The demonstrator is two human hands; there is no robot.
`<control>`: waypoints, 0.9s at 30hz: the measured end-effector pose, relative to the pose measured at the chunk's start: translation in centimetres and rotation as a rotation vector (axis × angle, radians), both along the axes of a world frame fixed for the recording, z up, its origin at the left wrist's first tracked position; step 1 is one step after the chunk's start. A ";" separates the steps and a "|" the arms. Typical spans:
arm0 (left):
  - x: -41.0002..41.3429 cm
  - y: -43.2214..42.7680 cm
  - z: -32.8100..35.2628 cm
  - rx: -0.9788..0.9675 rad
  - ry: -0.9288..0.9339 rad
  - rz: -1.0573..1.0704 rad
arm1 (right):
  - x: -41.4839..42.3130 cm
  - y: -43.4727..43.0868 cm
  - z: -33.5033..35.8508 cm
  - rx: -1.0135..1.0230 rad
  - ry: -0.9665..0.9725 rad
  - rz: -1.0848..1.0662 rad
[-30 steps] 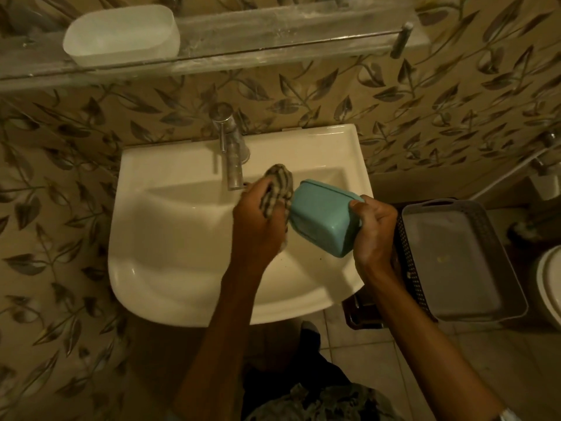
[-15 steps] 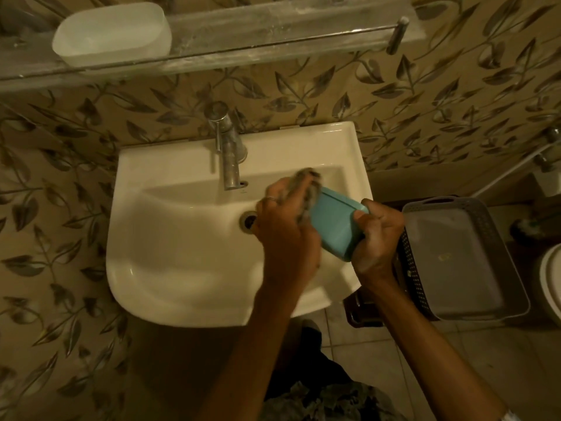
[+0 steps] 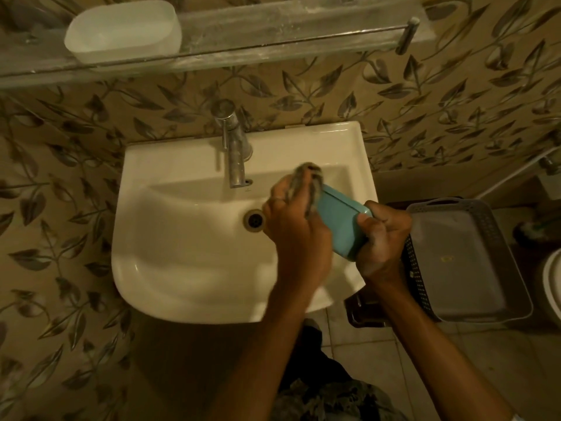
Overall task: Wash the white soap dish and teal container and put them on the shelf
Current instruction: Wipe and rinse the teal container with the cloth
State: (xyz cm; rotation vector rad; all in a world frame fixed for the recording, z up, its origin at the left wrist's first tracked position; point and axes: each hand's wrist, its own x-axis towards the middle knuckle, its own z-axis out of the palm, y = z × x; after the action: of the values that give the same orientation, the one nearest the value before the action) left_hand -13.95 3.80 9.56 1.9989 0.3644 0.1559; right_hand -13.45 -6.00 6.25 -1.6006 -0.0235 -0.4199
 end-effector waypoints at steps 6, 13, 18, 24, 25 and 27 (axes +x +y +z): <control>-3.0 -3.5 1.3 0.119 -0.105 -0.085 | 1.1 -0.2 0.2 -0.019 0.018 0.044; -2.1 -2.7 0.3 0.014 -0.106 -0.161 | 1.0 -1.0 -0.5 0.054 -0.025 0.034; 4.2 1.4 -0.8 -0.385 0.121 0.200 | 1.7 -1.6 -0.9 0.222 -0.018 -0.011; 4.5 4.6 -2.2 -1.030 0.328 0.435 | 4.0 -2.7 0.2 0.426 -0.078 -0.095; 3.9 4.3 -2.3 -1.112 0.355 0.409 | 4.2 -2.6 0.5 0.439 -0.075 -0.088; 2.8 3.7 -2.4 -1.250 0.380 0.341 | 4.6 -2.4 0.6 0.379 -0.064 -0.026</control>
State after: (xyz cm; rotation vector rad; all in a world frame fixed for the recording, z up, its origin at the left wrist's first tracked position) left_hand -11.19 7.47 7.17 0.7065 0.8001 -0.2138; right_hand -8.88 -8.41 6.88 -1.2148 0.0273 -0.4659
